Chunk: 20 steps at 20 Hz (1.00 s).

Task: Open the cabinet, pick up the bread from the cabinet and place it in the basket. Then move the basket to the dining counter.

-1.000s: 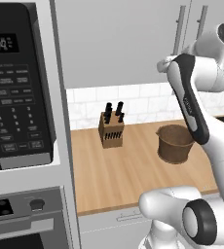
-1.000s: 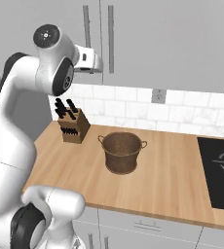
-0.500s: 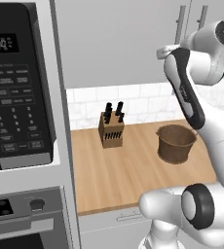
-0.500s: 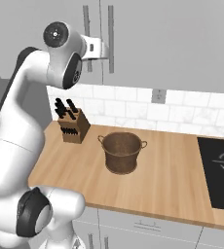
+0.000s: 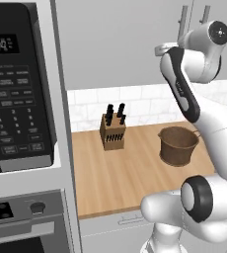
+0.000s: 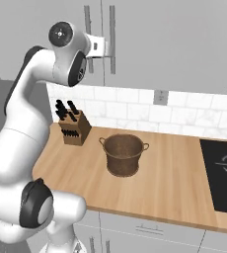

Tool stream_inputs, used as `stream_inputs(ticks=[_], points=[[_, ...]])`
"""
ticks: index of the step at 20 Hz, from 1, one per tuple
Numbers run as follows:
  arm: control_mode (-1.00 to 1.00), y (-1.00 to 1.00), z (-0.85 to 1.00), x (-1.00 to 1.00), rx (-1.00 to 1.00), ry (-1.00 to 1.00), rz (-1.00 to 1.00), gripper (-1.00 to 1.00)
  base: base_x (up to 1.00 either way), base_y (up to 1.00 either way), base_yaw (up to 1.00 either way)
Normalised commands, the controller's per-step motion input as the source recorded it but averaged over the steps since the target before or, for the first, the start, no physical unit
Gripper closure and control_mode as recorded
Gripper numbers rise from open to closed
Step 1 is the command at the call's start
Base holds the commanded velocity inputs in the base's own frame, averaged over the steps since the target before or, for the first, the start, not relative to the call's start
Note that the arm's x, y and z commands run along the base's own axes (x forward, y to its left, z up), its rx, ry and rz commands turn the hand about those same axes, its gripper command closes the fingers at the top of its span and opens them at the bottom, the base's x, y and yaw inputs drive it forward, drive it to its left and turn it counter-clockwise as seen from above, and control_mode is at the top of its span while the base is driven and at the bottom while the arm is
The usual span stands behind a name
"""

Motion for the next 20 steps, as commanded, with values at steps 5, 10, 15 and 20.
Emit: stream_inputs(ticks=[5, 10, 15, 20], points=[[-1.00, 0.03, -0.18, 0.69, 0.00, -0.08, 0.00, 1.00, 0.00, 0.00, 0.00], [-1.00, 0.03, -0.12, 0.73, 0.01, 0.00, 0.07, 1.00, 0.00, 0.00, 0.00], [-1.00, 0.88, -0.04, -0.29, 0.04, 0.02, 0.11, 1.00, 0.00, 0.00, 0.00], [-1.00, 1.00, 0.00, -0.65, 0.00, 0.13, 0.12, 1.00, 0.00, 0.00, 0.00]])
